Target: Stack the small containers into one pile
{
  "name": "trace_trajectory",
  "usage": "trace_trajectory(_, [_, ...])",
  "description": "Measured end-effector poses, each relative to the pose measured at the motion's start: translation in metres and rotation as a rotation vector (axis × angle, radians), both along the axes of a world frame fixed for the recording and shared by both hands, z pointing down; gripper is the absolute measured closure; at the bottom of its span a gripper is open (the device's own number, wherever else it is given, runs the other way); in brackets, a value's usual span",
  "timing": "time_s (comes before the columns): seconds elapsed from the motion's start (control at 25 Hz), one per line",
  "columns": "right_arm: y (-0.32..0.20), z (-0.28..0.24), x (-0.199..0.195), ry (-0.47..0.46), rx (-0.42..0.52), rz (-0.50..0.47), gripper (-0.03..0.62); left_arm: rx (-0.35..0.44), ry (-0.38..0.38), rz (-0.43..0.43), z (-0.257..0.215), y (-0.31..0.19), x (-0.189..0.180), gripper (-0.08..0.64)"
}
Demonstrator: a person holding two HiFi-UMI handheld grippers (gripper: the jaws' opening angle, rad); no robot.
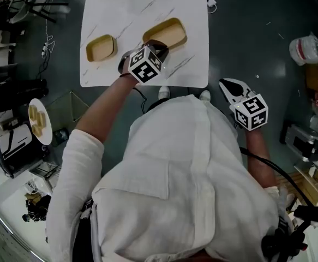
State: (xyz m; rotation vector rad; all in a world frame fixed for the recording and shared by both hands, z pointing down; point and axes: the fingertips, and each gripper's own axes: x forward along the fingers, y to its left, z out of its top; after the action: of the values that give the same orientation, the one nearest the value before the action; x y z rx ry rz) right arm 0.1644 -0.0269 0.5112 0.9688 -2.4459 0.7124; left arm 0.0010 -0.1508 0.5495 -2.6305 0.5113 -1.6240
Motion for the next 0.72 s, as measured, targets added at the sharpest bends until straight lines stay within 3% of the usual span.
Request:
trace_trajectory(0.44, [-0.003,-0.005,-0.083,0.021,-0.003,-0.036,0.584,0.083,-0.048,0.155,-0.026,0.037,-0.112,0.541])
trace_trajectory(0.72, [-0.01,-0.005,-0.131,0.036,-0.006,-0.03,0.585,0.118,-0.081,0.183,-0.035,0.022,-0.19,0.541])
